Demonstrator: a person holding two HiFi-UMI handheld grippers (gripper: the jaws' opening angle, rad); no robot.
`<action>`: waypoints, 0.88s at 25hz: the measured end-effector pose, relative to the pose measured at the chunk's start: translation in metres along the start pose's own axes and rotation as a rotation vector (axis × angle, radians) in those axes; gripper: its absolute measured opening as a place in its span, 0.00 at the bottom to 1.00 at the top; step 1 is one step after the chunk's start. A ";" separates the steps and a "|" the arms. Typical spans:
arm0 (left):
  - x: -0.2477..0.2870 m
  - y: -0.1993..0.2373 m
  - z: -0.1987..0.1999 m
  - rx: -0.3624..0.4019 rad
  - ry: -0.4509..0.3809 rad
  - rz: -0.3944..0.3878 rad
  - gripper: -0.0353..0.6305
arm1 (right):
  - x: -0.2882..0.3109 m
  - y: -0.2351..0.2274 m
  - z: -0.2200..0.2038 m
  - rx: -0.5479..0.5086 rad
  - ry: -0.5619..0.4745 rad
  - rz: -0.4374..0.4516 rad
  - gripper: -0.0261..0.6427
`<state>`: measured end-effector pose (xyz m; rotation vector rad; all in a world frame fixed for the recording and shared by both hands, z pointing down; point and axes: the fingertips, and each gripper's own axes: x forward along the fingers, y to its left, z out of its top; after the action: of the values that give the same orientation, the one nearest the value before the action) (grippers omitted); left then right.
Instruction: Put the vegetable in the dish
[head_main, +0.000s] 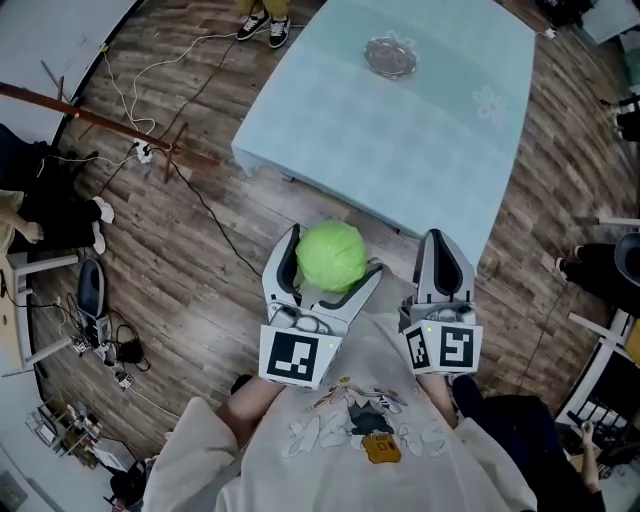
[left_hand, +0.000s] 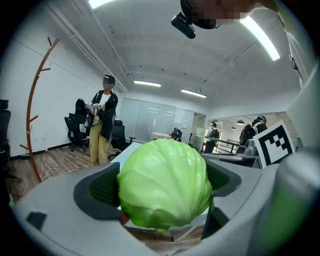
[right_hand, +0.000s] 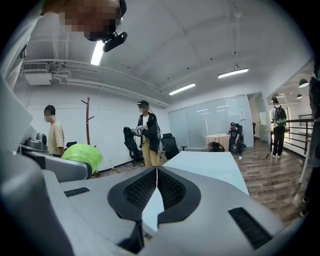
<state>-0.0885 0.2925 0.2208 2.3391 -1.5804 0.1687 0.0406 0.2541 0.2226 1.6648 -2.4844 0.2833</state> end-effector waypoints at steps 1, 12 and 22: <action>0.003 0.004 0.001 -0.007 0.001 -0.001 0.84 | 0.006 0.002 -0.001 -0.001 0.006 0.004 0.07; 0.057 0.043 0.020 -0.037 -0.013 -0.004 0.84 | 0.084 -0.002 0.012 0.012 -0.014 0.015 0.07; 0.149 0.074 0.053 0.010 0.011 -0.038 0.84 | 0.177 -0.050 0.027 0.051 -0.004 -0.016 0.07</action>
<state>-0.1037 0.1184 0.2247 2.3702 -1.5322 0.1807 0.0192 0.0698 0.2391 1.7057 -2.4854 0.3438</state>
